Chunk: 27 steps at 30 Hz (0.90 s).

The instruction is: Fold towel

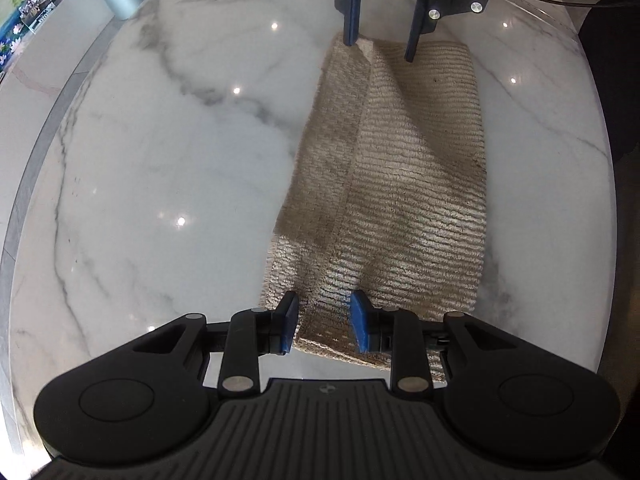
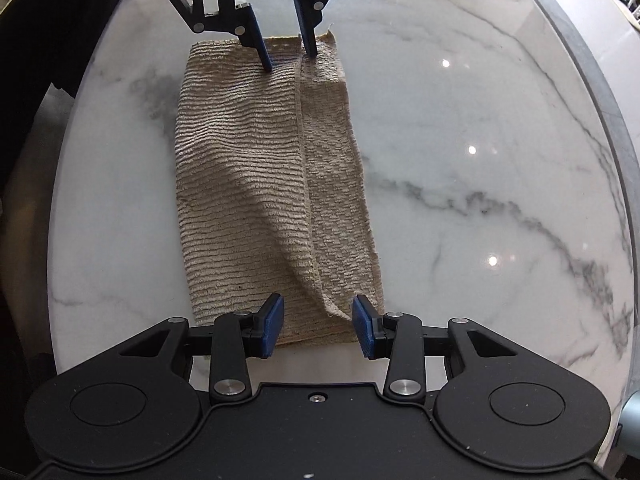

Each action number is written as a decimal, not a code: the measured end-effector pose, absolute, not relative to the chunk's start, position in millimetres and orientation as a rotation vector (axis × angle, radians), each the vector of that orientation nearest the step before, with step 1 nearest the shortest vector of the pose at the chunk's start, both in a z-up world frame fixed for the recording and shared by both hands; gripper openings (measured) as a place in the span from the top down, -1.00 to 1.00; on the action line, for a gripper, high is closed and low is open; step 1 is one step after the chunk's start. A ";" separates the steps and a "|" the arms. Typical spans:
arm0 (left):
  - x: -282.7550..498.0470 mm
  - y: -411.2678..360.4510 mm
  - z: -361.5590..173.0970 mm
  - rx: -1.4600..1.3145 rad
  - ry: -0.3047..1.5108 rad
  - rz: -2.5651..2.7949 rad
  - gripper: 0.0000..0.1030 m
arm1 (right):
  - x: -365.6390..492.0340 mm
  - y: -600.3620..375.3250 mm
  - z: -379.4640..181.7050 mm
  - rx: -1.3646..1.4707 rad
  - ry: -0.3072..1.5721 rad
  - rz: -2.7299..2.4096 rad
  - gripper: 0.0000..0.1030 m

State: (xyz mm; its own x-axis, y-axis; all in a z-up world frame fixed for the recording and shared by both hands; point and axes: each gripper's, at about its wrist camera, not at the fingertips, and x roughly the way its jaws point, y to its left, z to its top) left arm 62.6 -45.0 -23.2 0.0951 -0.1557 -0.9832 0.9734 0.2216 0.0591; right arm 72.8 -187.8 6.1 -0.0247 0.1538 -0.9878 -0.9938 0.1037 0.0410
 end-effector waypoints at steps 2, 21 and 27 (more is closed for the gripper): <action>64.1 -43.9 -23.8 0.962 1.133 -1.076 0.49 | 75.1 -187.5 4.4 -1.008 1.176 1.219 0.50; 57.2 -35.5 -15.4 0.961 1.065 -1.112 0.81 | 64.9 -189.9 41.0 -0.968 1.140 1.269 0.89; 54.5 -44.8 -14.3 1.016 1.015 -1.167 0.47 | 54.3 -187.3 59.8 -0.979 1.118 1.300 0.91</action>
